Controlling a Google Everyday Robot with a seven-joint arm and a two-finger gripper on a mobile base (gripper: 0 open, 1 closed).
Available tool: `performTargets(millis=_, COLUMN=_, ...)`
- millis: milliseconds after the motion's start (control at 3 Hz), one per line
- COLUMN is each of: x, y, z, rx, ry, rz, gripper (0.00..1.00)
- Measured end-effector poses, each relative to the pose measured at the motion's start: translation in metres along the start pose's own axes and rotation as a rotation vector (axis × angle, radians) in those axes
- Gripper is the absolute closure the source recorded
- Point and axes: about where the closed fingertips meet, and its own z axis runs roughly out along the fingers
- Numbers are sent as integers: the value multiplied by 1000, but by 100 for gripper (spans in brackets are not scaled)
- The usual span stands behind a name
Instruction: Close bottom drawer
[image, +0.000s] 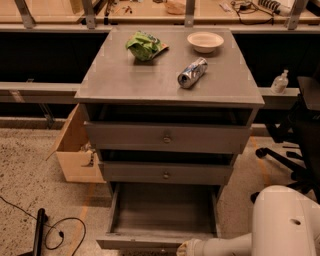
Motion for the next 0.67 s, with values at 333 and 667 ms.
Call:
performTargets(millis=333, x=1, y=-10, z=3, rx=32, ry=0, rz=-2, gripper=100)
performTargets(millis=667, x=1, y=-9, z=3, rx=32, ry=0, rz=-2, gripper=100)
